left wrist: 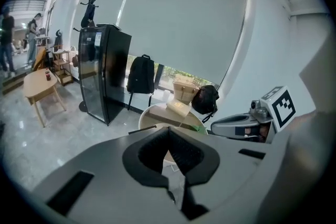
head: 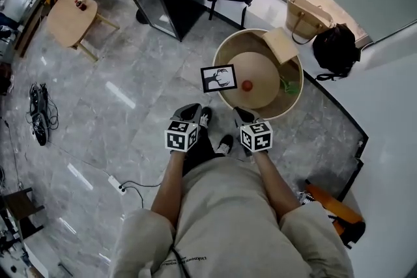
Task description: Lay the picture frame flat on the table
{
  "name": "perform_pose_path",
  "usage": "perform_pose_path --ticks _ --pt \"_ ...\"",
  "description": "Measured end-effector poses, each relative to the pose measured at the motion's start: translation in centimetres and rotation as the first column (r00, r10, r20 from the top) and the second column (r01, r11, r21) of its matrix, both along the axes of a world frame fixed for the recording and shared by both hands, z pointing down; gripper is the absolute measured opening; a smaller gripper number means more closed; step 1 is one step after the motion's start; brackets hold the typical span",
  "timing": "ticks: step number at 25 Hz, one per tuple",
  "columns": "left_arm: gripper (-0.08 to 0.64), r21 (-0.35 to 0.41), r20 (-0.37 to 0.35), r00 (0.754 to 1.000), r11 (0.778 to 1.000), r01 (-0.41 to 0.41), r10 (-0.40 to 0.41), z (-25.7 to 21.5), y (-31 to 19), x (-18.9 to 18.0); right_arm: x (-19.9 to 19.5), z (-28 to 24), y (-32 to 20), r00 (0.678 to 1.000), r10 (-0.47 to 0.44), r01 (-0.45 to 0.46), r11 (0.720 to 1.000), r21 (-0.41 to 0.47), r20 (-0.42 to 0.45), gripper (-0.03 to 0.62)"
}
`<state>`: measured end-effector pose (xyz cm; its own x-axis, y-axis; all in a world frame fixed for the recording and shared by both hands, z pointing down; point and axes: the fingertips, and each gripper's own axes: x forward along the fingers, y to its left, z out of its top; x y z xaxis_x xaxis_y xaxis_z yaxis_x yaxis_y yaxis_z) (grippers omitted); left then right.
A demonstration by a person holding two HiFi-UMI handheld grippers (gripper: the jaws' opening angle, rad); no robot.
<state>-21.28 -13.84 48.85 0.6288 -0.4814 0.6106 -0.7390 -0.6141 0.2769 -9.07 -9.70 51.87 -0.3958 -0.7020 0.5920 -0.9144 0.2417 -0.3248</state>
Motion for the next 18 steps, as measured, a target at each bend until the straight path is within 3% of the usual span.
perform_pose_path --ticks 5,18 --pt "0.020 0.001 0.001 1.000 1.000 0.001 -0.001 -0.1 0.5 0.2 0.1 0.0 0.6 0.999 -0.026 0.025 1.000 -0.004 -0.040 0.034" --pt "0.021 -0.001 -0.019 1.000 1.000 0.002 -0.002 -0.3 1.2 0.7 1.1 -0.4 1.4 0.999 0.008 -0.008 1.000 0.010 -0.045 0.034"
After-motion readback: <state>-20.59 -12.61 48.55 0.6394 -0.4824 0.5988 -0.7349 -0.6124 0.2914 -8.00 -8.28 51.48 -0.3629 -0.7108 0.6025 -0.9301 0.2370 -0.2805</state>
